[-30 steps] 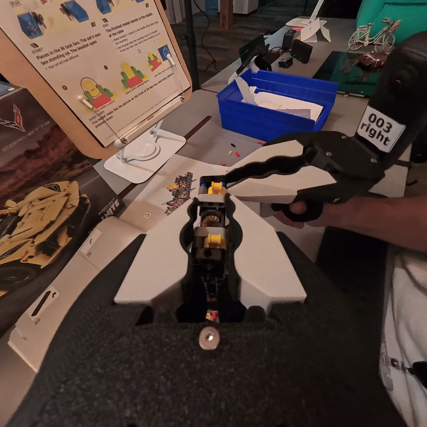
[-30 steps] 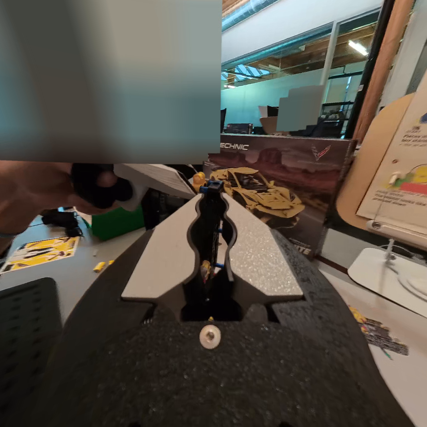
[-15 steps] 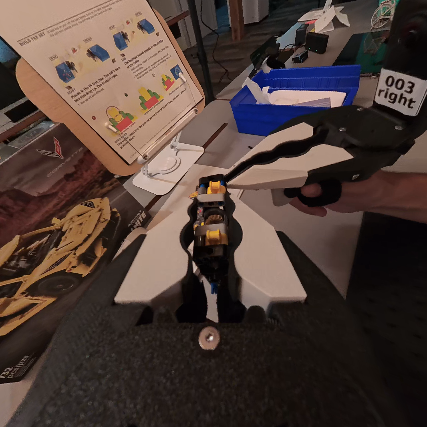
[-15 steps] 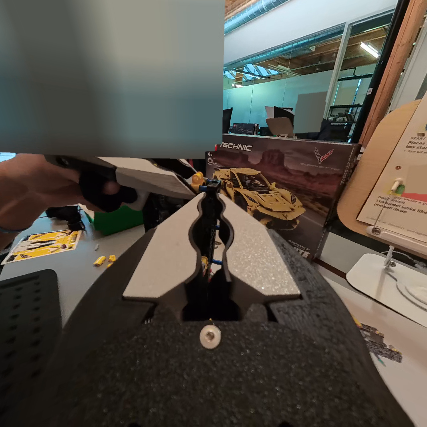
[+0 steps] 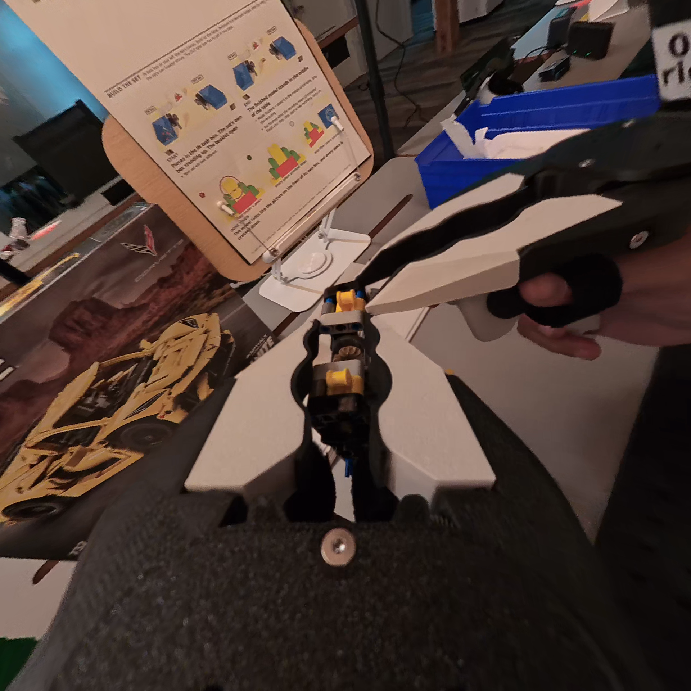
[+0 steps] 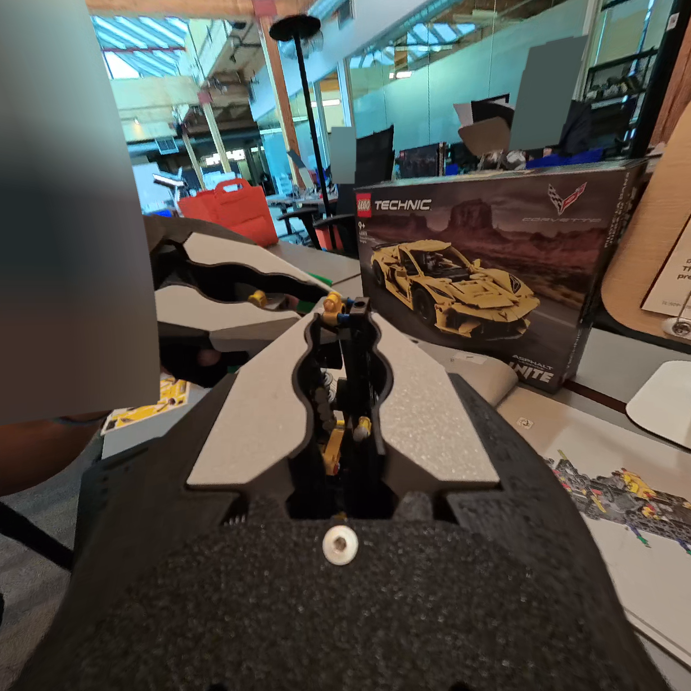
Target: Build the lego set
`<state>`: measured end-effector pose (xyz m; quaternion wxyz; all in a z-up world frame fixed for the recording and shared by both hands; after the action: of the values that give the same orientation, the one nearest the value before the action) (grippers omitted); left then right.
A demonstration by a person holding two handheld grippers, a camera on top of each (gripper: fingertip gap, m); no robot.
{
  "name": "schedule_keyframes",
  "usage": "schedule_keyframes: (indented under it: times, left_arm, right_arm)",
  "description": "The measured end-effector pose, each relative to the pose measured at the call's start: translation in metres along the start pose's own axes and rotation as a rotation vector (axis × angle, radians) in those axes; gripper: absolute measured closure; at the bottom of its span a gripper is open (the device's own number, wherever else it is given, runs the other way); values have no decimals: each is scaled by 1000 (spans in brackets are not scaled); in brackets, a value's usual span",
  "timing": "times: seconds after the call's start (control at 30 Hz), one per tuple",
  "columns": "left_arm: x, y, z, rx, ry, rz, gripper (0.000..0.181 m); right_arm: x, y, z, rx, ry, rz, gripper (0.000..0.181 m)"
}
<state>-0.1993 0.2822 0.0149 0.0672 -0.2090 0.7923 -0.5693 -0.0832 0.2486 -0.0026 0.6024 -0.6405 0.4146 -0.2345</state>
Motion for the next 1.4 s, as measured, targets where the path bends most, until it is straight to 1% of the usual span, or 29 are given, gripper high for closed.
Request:
schedule_keyframes:
  times: [0.07, 0.13, 0.17, 0.23, 0.27, 0.3, 0.33, 0.43, 0.5, 0.57, 0.63, 0.7, 0.8, 0.87, 0.93, 0.97, 1.03, 1.1, 1.2, 1.27, 1.4]
  left_arm:
    - [1, 1, 2, -9, -20, 6, 157]
    - [1, 2, 3, -25, -46, 9, 158]
    - [2, 3, 3, -32, -54, 10, 158]
    - [2, 2, 6, -31, -56, 14, 158]
    - [2, 2, 6, -31, -62, 12, 158]
    - [2, 2, 6, -38, -76, 11, 157]
    - [1, 2, 7, -39, -78, 16, 158]
    - [1, 3, 8, -25, -88, 27, 155]
    - [2, 3, 10, 17, -56, 48, 145]
    - [8, 1, 11, 62, -10, 102, 133]
    - [22, 0, 8, 122, 1, 191, 130]
    - [32, 6, 0, 189, -2, 230, 130]
    - [34, 25, -4, 259, 43, 212, 130]
    - [35, 30, -1, 285, 84, 250, 131]
    - [35, 32, -1, 281, 62, 276, 151]
    - [34, 32, -2, 270, 37, 275, 152]
    - [33, 33, 0, 247, 2, 281, 153]
    - [32, 33, 2, 236, -27, 287, 153]
    - [32, 33, 5, 247, -55, 293, 153]
    - [32, 33, 7, 253, -55, 311, 152]
    - [34, 34, 9, 218, -68, 318, 153]
  right_arm:
    - [-1, -6, 1, 2, -12, -43, 155]
    - [0, -16, 1, -72, -51, -41, 152]
    - [-2, -18, 1, -99, -63, -63, 149]
    - [-7, -14, 0, -84, -62, -169, 139]
    - [-10, -12, -1, -67, -58, -200, 139]
    - [-12, -13, -2, -63, -49, -189, 142]
    - [-13, -13, -2, -47, -25, -201, 149]
    - [-14, -12, -2, -32, 5, -201, 150]
    - [-14, -11, -3, -23, 7, -195, 150]
    - [-13, -11, -1, -7, 11, -184, 151]
    - [-11, -11, 2, -2, 8, -179, 151]
    - [-9, -11, 2, -13, -13, -173, 151]
    - [-10, -10, 3, 10, -14, -170, 151]
    - [-12, -10, 1, 27, -31, -166, 151]
    - [-15, -9, -2, 61, -41, -140, 150]
    - [-16, -8, -2, 98, -24, -115, 151]
    - [-16, -3, -4, 161, 11, -61, 150]
    - [-17, 3, -5, 175, 44, -30, 148]
    - [-17, 10, -3, 114, 64, -4, 147]
    - [-16, 12, -3, 77, 50, 27, 150]
    - [-16, 14, -5, 79, 46, 67, 150]
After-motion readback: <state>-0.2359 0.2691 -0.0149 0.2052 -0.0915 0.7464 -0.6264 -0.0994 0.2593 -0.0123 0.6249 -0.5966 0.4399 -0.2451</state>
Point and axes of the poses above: each gripper's, where its closed fingertips meet, x back along the fingers, y out of its underside, z = x × y across the jaws, the point moved 8 cm from there along x, back along the fingers, and after that the axes turned 11 degrees about z, right-handed, at the moved point
